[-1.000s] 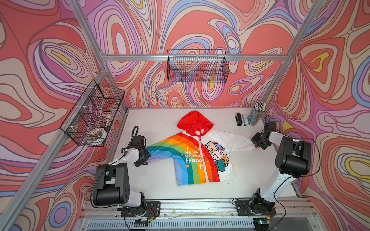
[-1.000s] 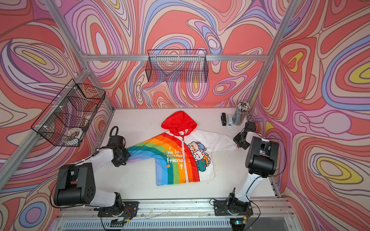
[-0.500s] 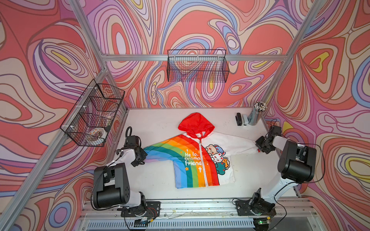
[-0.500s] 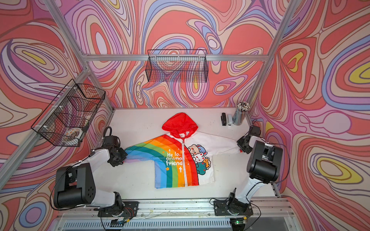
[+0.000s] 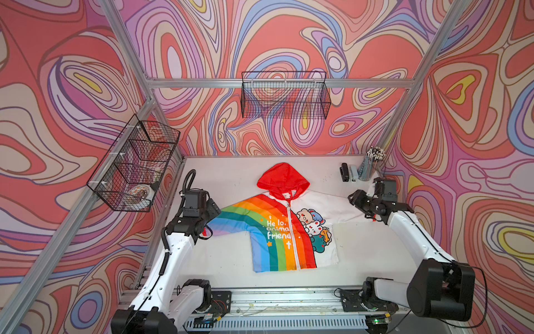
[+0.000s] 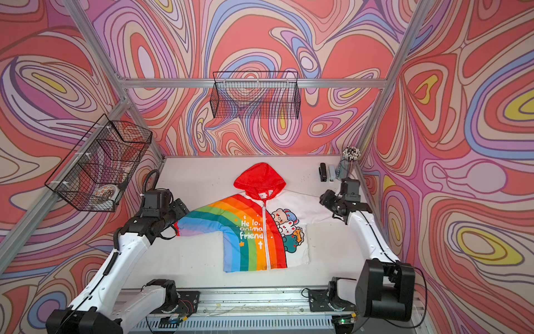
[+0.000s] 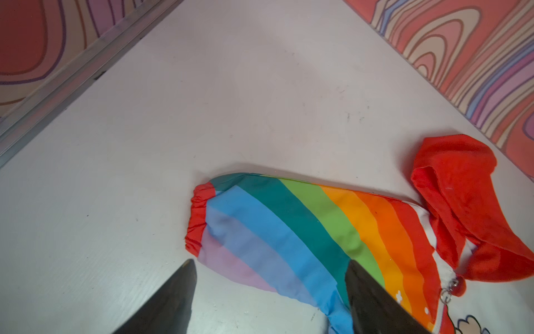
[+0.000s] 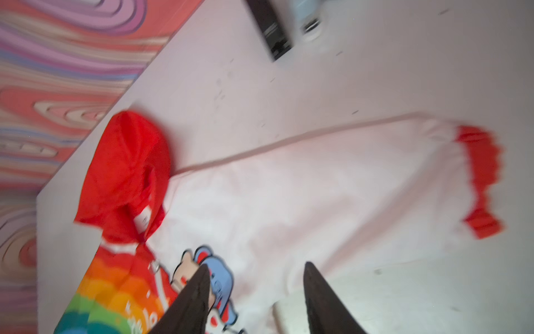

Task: Unzip the jacket
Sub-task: Flatten out the jacket at the center of the board.

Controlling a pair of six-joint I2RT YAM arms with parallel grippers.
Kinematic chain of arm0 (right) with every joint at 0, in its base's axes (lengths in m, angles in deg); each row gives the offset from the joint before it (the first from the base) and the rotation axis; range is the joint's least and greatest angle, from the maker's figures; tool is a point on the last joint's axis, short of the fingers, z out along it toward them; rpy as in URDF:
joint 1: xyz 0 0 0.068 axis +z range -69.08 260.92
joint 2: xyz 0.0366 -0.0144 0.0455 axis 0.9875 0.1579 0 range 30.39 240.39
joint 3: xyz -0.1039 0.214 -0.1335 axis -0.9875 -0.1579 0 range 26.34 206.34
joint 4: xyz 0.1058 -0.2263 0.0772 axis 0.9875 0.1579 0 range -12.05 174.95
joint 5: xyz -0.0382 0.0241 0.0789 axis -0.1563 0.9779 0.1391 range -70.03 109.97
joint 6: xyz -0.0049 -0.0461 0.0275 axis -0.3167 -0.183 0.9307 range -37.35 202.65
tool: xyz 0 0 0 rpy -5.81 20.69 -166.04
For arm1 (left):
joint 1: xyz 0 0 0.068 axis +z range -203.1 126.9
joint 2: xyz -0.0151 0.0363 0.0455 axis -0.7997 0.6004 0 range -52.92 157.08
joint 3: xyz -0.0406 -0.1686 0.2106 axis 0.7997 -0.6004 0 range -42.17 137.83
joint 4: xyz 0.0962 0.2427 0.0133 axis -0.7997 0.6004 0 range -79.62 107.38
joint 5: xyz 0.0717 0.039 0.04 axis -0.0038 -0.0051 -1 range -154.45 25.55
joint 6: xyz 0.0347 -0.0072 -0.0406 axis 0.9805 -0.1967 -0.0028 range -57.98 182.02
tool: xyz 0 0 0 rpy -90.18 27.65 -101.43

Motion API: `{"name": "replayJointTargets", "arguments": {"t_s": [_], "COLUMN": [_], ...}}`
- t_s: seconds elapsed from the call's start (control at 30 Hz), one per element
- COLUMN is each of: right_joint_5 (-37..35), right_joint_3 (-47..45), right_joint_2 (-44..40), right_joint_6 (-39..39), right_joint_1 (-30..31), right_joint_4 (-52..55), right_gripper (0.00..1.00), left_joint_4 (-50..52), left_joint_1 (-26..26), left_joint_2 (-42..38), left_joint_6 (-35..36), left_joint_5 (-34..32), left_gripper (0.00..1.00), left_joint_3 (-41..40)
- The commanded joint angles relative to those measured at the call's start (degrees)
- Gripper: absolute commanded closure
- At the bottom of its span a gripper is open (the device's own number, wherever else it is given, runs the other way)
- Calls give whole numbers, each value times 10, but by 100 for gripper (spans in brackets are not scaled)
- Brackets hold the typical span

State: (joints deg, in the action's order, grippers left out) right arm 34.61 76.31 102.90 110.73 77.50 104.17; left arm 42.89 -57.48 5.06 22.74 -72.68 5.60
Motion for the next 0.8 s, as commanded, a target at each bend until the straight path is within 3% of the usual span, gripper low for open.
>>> {"name": "replayJointTargets", "arguments": {"t_s": [0.0, 0.1, 0.2, 0.3, 0.47, 0.77], "right_joint_5": [59, 100, 128, 114, 79, 31], "right_joint_3": [-25, -27, -36, -39, -62, -144], "right_joint_2": [-7, 2, 28, 56, 52, 21], "right_joint_6": [15, 26, 41, 49, 81, 139], "right_joint_1": [57, 121, 179, 232, 321, 381], "right_joint_4": [21, 7, -17, -24, -15, -20], "right_gripper": [53, 60, 71, 84, 95, 100], "left_joint_4": [19, -87, -167, -233, -261, -238], "left_joint_1": [-5, -17, -67, -133, -195, -211], "left_joint_2": [4, 16, 93, 180, 335, 533], "left_joint_6": [-6, 9, 25, 45, 58, 33], "left_joint_5": [-16, 96, 191, 222, 254, 256], "left_gripper": [23, 32, 43, 52, 61, 64], "left_joint_3": [2, -15, 12, 54, 150, 274]}}
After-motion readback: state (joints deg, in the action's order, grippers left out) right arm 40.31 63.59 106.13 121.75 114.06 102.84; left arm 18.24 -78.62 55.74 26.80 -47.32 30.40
